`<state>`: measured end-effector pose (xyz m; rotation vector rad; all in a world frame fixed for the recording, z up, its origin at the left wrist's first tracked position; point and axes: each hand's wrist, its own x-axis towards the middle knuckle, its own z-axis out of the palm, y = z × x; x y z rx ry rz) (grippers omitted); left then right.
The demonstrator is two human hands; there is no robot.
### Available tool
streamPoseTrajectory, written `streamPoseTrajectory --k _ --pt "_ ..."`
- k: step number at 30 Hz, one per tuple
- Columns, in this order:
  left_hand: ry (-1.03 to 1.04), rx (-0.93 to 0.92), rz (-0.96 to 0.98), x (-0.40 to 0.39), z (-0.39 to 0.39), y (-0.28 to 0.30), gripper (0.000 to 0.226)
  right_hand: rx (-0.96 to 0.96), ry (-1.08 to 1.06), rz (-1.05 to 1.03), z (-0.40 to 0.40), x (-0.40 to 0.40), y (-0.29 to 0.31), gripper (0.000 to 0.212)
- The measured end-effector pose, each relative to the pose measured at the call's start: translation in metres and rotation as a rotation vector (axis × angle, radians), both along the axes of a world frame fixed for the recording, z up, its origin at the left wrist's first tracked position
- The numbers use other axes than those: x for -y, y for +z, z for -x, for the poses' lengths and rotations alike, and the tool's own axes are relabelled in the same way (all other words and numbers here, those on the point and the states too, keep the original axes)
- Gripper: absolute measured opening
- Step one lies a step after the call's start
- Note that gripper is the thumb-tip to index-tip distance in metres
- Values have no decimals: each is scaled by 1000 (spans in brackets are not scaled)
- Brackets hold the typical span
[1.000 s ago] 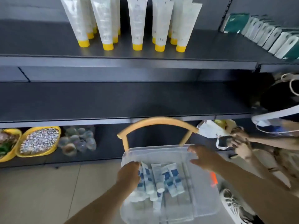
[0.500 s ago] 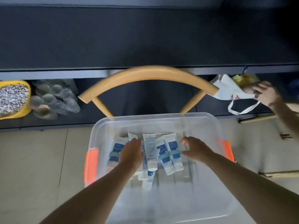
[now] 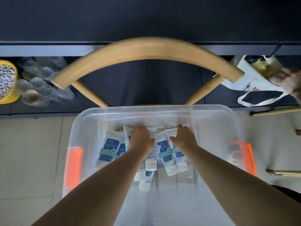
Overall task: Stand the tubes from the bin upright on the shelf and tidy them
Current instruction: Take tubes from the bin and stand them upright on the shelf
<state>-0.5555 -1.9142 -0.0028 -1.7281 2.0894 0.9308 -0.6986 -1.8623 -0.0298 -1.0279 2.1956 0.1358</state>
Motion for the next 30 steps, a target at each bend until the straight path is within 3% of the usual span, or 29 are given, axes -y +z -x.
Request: streamPoseTrajectory --k 10,17,22,24,26,30 --pt "6 60 14 3 4 -6 47 -74 65 119 4 -7 -3 46" --pt "141 38 -54 2 15 -12 28 9 -127 162 -4 -12 -6 51" --pt "219 3 -180 4 18 -14 66 21 -183 61 -6 -8 -5 69" --pt "271 -41 -233 4 15 -14 68 43 -231 43 -5 -11 -6 78" --pt "259 -64 -258 4 10 -13 63 79 -231 39 -3 -14 -7 67" --pt "227 -111 -262 7 4 -9 60 101 -217 68 1 -17 -6 22"
